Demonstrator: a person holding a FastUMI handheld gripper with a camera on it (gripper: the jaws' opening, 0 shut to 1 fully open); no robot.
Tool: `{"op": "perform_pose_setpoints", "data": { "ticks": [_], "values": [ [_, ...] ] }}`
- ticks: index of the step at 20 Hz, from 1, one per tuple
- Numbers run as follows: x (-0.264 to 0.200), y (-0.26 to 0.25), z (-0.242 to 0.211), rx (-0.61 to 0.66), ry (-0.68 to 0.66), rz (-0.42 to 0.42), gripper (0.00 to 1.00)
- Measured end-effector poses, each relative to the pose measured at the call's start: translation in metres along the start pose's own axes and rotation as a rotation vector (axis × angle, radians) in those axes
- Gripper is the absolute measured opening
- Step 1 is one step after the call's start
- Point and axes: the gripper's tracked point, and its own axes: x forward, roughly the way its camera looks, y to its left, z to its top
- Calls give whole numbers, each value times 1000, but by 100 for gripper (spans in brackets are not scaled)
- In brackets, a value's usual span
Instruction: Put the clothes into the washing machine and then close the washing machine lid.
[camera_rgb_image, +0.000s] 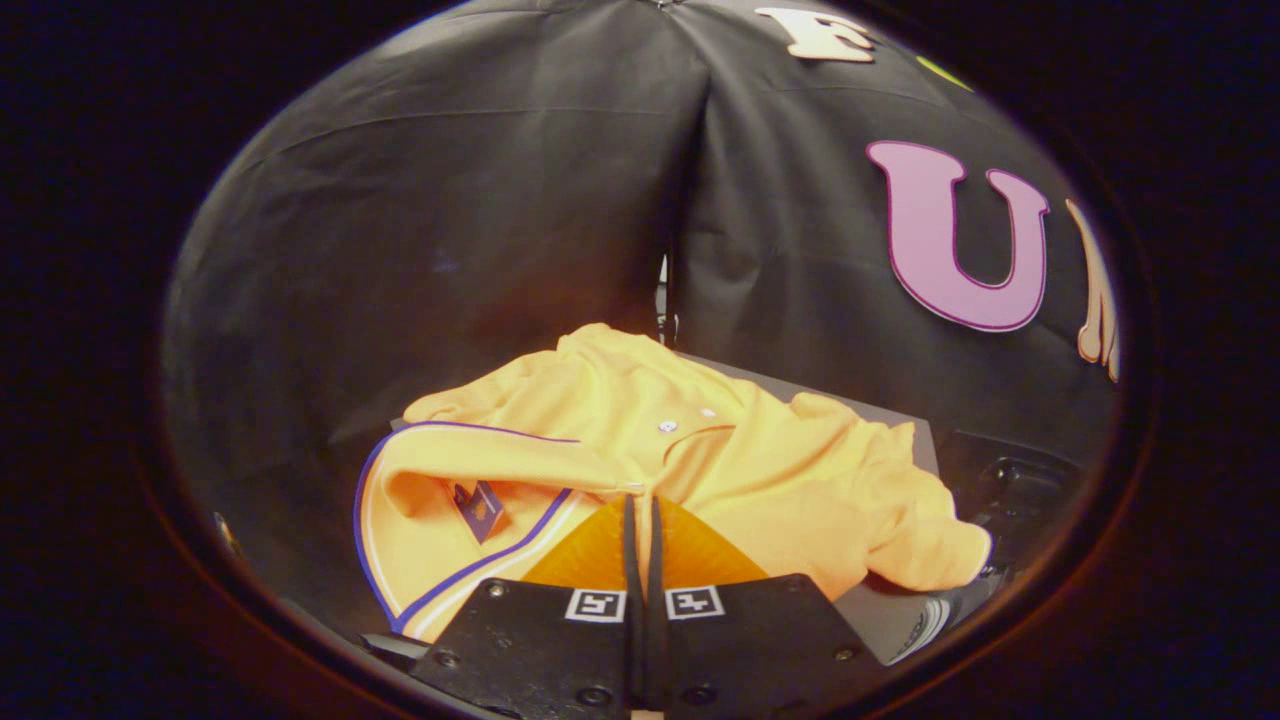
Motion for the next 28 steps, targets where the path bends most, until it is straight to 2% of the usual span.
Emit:
{"op": "perform_pose_setpoints", "data": {
  "ticks": [8,16,19,25,28],
  "values": [
    [-8,-19,0,66,-28,-100,1],
    [-10,-27,5,10,-18,-268,0],
    [-12,-32,5,34,-28,-319,0],
    [-28,-44,20,64,-48,-473,0],
    [-35,-67,14,115,-55,-529,0]
  ]
}}
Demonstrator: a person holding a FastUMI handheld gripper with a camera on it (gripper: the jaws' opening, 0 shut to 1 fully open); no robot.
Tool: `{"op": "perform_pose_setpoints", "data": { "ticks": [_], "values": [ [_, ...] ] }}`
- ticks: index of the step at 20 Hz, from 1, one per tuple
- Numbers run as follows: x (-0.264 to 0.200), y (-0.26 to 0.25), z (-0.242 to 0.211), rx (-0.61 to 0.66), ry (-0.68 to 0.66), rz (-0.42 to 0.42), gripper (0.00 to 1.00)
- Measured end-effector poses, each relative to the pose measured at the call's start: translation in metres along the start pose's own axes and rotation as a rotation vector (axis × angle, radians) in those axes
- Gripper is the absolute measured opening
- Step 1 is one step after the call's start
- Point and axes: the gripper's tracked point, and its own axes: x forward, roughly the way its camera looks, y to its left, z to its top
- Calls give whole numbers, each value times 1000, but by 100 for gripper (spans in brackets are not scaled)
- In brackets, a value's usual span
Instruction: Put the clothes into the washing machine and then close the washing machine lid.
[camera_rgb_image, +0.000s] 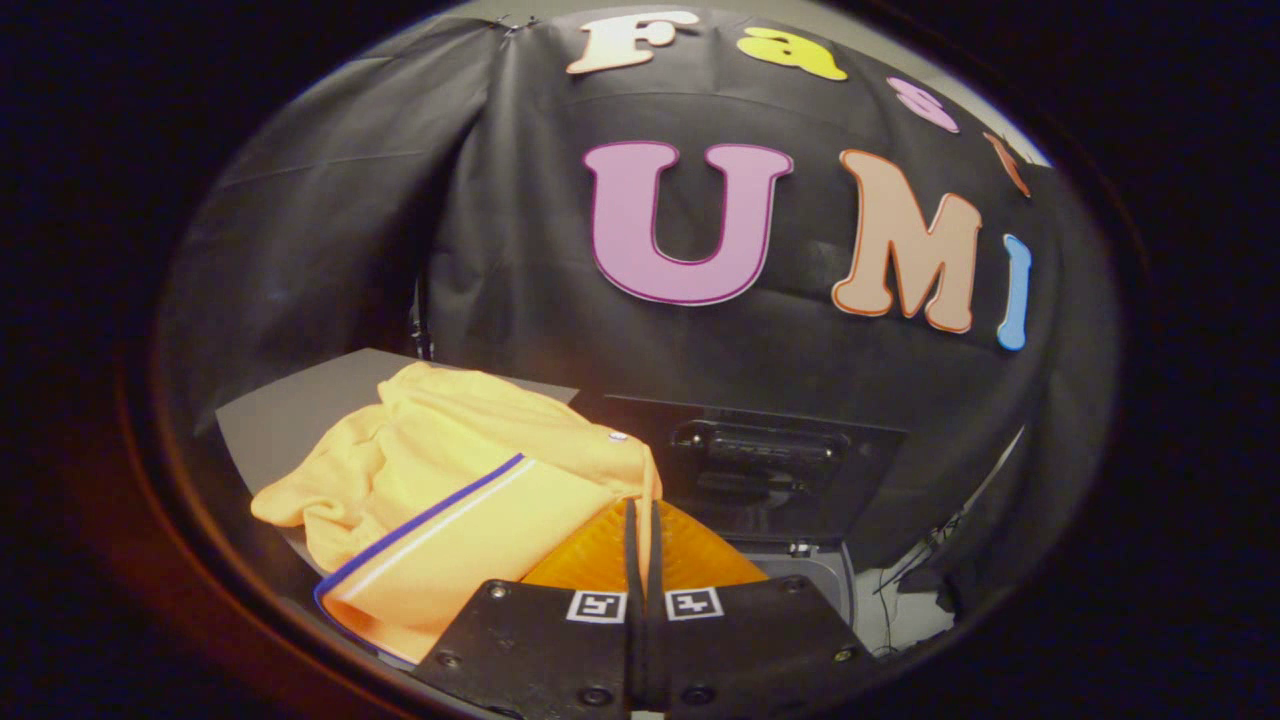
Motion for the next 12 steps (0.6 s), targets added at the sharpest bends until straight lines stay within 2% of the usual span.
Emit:
{"op": "perform_pose_setpoints", "data": {
  "ticks": [12],
  "values": [
    [33,-87,-12,112,-10,-180,0]
  ]
}}
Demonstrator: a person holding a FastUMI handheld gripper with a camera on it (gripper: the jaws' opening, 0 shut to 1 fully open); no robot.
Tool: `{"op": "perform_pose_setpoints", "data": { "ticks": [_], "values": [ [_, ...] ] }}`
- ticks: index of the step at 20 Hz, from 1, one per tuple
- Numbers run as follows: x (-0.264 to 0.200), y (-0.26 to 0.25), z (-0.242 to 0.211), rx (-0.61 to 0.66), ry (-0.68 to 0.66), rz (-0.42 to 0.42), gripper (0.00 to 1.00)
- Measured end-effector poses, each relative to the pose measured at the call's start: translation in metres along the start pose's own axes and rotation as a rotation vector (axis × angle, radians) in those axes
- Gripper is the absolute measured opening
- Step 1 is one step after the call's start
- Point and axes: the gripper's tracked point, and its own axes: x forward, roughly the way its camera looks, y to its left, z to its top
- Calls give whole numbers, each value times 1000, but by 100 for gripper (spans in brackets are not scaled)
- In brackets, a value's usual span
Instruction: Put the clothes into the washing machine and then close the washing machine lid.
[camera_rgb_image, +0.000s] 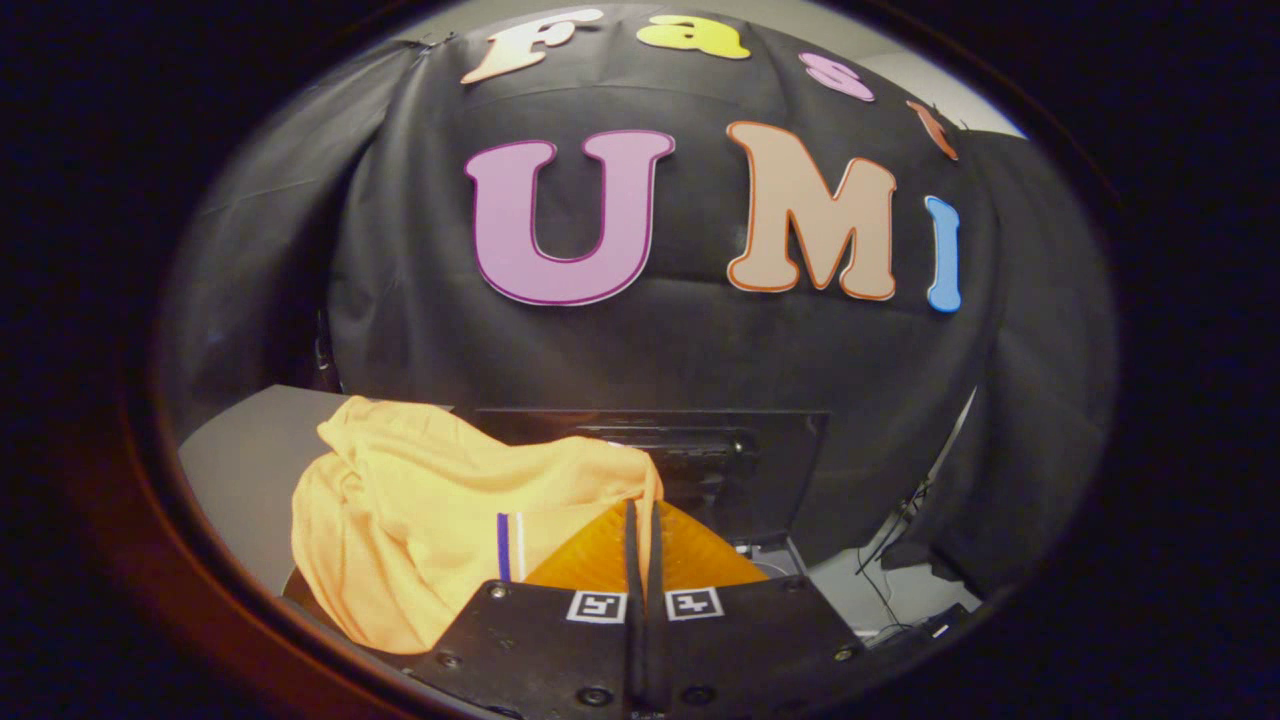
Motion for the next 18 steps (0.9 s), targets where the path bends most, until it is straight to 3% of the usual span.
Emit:
{"op": "perform_pose_setpoints", "data": {
  "ticks": [1,5,18],
  "values": [
    [3,-3,-4,9,11,-10,1],
    [7,-8,-1,38,-6,-21,36],
    [4,14,14,-59,-46,-2,40]
  ]
}}
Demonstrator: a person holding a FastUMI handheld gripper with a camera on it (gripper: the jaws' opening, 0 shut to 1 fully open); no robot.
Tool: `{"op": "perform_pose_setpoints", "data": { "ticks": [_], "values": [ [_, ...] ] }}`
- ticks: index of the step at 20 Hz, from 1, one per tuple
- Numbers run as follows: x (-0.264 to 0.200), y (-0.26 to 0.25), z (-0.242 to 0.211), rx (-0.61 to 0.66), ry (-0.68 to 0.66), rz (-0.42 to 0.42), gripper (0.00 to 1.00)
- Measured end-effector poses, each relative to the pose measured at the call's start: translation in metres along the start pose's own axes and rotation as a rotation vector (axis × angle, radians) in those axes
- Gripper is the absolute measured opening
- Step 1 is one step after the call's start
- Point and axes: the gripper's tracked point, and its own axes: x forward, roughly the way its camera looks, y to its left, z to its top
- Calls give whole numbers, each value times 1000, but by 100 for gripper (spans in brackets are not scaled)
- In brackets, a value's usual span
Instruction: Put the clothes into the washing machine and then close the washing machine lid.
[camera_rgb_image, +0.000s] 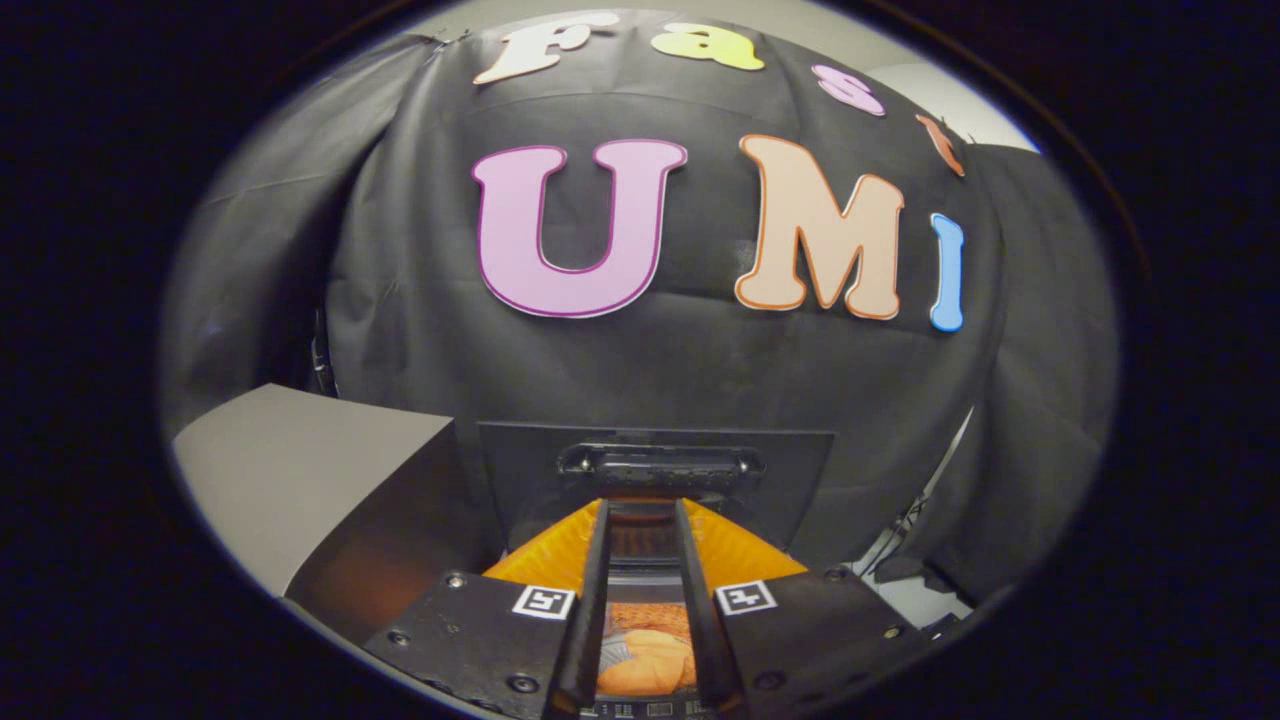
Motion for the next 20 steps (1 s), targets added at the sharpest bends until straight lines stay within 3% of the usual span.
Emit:
{"op": "perform_pose_setpoints", "data": {
  "ticks": [1,6,8,20],
  "values": [
    [3,1,3,-2,-2,1,41],
    [19,11,21,-32,-16,4,79],
    [29,16,24,-39,-15,10,87],
    [139,28,59,-65,-21,-42,95]
  ]
}}
